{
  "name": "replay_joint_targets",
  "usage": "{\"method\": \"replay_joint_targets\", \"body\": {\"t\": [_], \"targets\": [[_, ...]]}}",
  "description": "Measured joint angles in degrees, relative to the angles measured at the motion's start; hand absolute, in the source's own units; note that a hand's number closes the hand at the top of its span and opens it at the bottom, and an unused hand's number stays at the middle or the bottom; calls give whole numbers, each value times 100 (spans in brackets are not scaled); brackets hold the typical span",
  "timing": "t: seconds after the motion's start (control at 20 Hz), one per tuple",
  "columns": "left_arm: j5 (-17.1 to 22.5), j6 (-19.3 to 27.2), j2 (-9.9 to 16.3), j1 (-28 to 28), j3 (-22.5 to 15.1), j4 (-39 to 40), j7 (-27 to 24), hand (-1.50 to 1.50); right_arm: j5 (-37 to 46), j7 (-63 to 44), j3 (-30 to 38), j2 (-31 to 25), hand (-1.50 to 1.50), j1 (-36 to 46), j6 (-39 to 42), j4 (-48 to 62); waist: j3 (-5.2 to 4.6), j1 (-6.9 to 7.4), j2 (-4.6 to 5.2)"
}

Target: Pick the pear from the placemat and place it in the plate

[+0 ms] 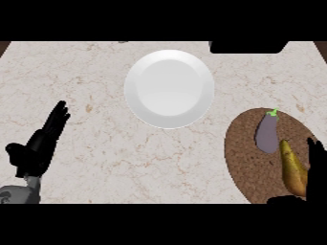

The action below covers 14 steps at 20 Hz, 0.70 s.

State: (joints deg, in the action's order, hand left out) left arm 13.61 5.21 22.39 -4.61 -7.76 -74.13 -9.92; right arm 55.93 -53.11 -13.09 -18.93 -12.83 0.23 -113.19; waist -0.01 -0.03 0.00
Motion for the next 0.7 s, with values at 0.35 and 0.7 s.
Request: {"method": "replay_joint_targets", "body": {"t": [0.35, 0.7], "targets": [[-288, -61, -206, 26, 154, -125, 140, 0, 155, 275, 252, 170, -150, 202, 41, 679, 3, 0, -1], [-393, -368, -245, 87, 486, -142, 142, 0, 122, 685, 715, 275, 150, 609, -3, 1435, -8, 3, -9]]}}
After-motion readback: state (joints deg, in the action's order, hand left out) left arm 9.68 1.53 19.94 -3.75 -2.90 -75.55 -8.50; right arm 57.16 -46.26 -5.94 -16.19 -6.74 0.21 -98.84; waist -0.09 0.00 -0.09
